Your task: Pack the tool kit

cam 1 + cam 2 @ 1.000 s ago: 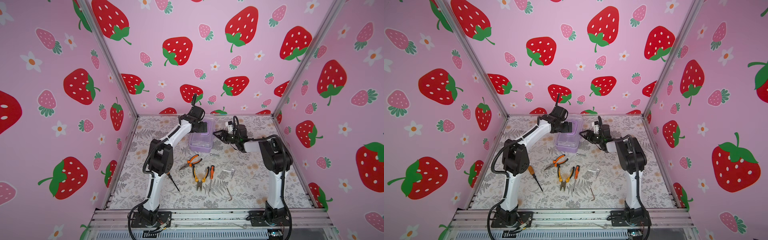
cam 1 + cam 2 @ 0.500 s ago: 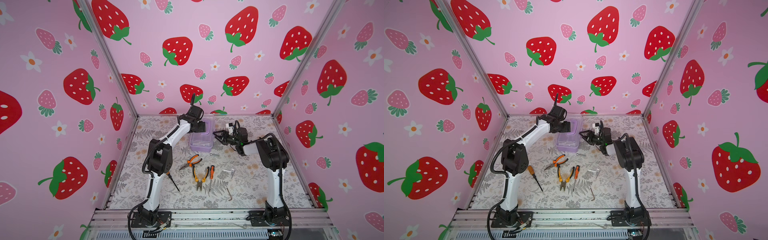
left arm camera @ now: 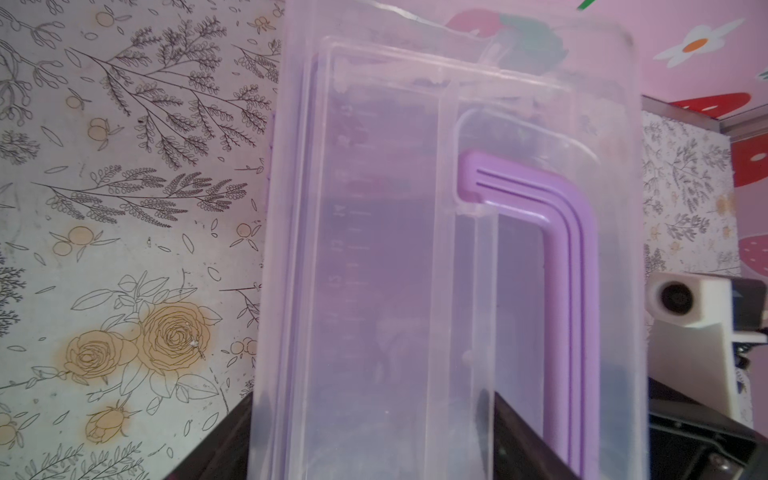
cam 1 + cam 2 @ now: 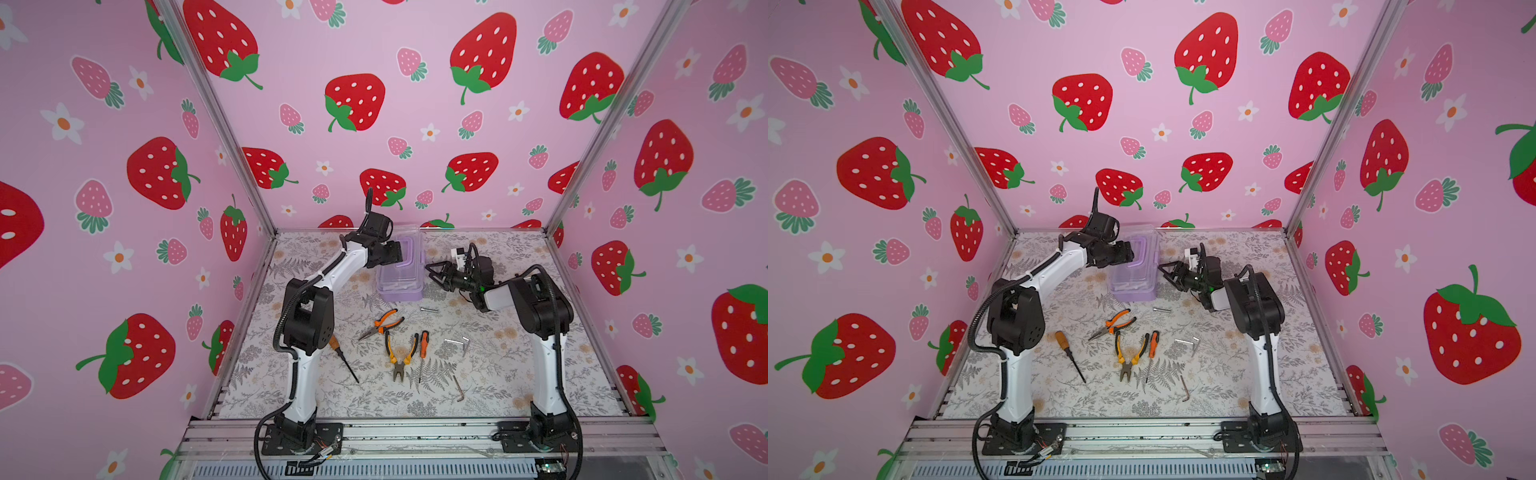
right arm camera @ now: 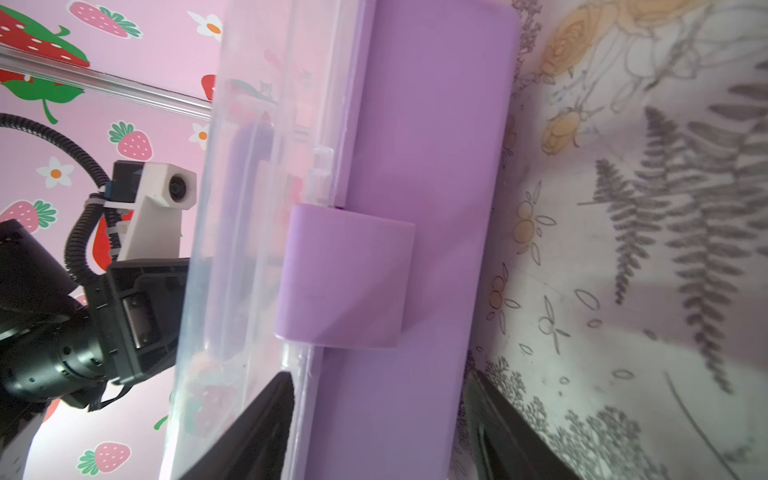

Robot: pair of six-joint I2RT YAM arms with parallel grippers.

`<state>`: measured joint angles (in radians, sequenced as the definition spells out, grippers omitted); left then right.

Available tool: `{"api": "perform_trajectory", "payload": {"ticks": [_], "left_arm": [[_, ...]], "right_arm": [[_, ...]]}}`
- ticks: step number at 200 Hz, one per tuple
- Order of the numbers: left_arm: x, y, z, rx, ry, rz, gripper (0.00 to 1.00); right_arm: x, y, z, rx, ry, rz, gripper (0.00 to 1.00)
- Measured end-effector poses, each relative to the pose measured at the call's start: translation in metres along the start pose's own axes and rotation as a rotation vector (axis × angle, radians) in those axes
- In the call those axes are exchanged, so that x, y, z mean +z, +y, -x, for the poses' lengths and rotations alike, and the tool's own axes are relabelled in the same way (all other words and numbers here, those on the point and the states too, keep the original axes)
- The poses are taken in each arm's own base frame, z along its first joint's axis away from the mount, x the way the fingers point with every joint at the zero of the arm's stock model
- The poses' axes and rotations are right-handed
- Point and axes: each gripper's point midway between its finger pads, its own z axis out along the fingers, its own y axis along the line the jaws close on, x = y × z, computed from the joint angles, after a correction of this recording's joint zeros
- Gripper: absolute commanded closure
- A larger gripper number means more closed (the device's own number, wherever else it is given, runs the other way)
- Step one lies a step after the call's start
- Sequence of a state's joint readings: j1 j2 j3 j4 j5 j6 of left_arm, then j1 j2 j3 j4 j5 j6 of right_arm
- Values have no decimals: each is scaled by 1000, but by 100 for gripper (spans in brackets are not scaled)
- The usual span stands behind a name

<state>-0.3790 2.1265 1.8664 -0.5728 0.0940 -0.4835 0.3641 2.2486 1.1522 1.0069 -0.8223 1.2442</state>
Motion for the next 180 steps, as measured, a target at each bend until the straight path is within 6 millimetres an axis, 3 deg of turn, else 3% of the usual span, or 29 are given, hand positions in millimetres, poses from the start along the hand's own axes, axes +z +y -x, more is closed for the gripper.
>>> {"api": "perform_trajectory", "payload": {"ticks": [66, 141, 180], "left_arm": [[0, 0, 1, -17, -3, -22, 29], [-1, 1, 1, -21, -3, -36, 32], [-1, 2, 1, -30, -6, -38, 32]], "right_arm": [[13, 22, 12, -35, 0, 52, 35], [23, 14, 7, 13, 17, 69, 36], [27, 17, 12, 34, 11, 87, 48]]}}
